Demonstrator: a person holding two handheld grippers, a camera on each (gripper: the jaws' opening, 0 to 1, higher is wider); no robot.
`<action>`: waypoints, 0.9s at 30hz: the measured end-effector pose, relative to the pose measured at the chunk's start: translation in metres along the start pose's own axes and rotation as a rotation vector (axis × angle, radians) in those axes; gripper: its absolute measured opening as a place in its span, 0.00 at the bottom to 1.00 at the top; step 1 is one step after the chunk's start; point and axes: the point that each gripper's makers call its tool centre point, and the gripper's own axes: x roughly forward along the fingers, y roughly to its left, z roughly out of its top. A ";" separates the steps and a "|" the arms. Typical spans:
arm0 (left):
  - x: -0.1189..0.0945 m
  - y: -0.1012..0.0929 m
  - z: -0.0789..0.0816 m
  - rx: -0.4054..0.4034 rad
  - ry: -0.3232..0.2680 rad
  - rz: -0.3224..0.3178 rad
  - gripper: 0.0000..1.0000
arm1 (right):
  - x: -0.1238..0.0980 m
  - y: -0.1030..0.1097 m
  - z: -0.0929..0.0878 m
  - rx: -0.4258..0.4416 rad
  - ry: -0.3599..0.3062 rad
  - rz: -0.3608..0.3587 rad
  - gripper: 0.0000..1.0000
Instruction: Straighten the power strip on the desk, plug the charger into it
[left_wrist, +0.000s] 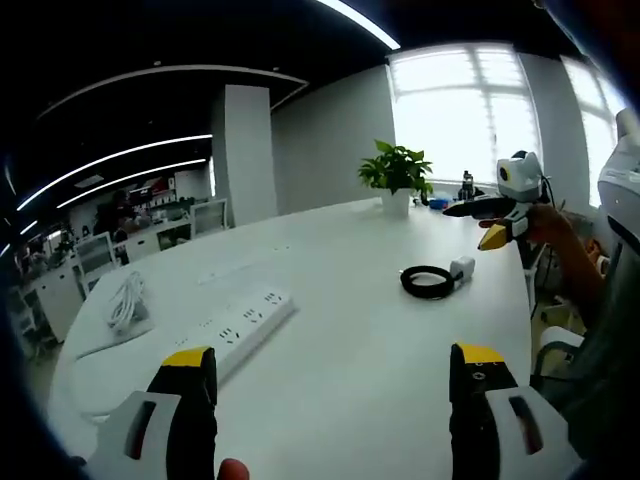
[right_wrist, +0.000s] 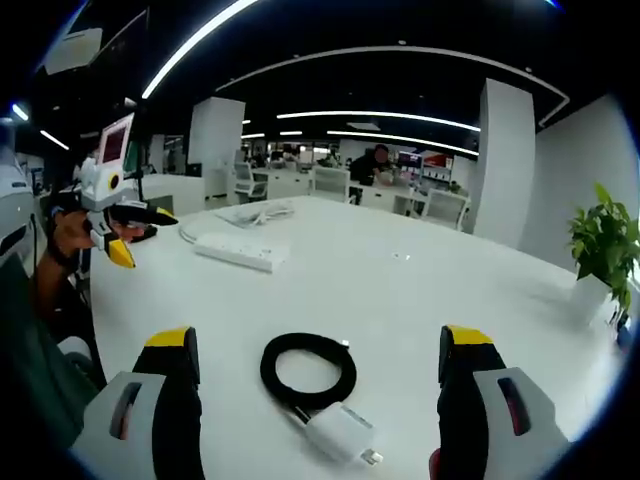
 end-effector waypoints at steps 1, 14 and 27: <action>0.000 -0.001 0.000 0.001 0.003 -0.005 0.99 | 0.000 0.000 0.000 -0.001 0.001 0.002 1.00; 0.006 0.008 -0.004 0.038 0.051 0.008 0.99 | 0.000 -0.001 -0.002 -0.003 0.009 0.002 1.00; 0.017 0.025 -0.005 0.104 0.107 0.017 0.99 | -0.002 -0.004 -0.004 -0.002 0.009 -0.008 1.00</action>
